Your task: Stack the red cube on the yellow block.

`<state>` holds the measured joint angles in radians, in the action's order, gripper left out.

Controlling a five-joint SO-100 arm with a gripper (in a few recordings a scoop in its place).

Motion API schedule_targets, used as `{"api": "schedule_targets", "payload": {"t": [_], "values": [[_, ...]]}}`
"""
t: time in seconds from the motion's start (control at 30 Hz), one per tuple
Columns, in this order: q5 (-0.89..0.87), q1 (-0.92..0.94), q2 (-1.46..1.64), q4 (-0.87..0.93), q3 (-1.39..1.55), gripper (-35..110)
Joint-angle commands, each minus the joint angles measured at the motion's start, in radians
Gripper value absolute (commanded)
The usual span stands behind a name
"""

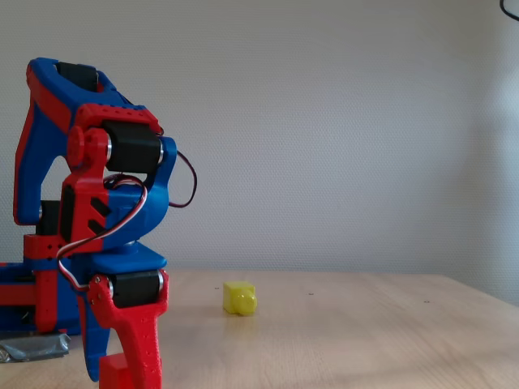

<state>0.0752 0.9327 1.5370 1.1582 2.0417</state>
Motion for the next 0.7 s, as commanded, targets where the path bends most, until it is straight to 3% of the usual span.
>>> {"api": "schedule_targets", "payload": {"t": [0.0, 0.33, 0.67], "values": [[0.008, 0.002, 0.028, -0.048, 0.002, 38], [-0.063, 0.02, 0.011, -0.103, -0.017, 4], [-0.124, -0.048, 0.229, -0.025, -0.012, 6]]}}
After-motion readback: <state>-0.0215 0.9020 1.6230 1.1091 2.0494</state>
